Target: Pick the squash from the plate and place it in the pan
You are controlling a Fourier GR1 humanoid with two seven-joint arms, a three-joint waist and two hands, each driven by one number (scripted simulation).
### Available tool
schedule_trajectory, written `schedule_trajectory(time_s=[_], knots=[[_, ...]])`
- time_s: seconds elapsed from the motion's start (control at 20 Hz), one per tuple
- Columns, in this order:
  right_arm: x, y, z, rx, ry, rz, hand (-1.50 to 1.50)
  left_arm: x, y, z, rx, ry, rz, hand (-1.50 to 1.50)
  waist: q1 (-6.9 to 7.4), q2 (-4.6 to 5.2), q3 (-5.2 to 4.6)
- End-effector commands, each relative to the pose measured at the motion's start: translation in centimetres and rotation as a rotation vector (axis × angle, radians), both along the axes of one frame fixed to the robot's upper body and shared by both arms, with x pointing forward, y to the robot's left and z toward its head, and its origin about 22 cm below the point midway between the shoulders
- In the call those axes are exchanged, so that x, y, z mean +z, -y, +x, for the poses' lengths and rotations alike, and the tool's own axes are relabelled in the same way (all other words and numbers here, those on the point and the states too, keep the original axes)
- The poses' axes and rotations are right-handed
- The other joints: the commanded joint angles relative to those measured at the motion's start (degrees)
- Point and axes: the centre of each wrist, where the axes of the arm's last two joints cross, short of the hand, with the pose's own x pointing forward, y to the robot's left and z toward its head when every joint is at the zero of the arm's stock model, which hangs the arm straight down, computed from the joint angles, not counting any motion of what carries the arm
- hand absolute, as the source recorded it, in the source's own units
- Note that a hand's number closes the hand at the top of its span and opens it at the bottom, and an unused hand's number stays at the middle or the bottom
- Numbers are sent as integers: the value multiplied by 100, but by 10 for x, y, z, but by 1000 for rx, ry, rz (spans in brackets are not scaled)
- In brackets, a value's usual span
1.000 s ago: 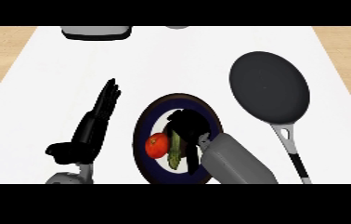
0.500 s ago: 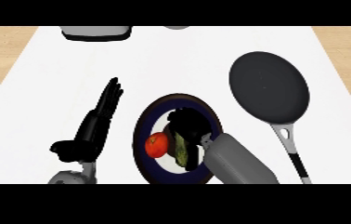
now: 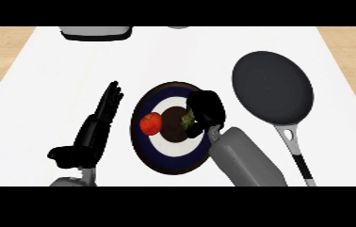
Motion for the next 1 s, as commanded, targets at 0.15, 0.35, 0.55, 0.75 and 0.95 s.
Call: schedule_trajectory(time_s=[0.15,0.35,0.55,0.75,0.95], knots=[[52,-22,12,-437,318,48,150,3,-2,10,-5,-1,4,0,34,16,-5],[73,-47,-7,-502,483,147,150,-9,6,-3,-18,-7,-12,0,95,14,-2],[88,-36,4,-616,530,179,150,-2,4,0,-9,8,11,0,8,29,1],[85,-31,1,-708,518,270,150,-1,7,-1,-30,15,11,0,60,37,4],[93,-7,10,-768,571,337,150,-3,4,3,-6,13,2,0,-8,36,3]])
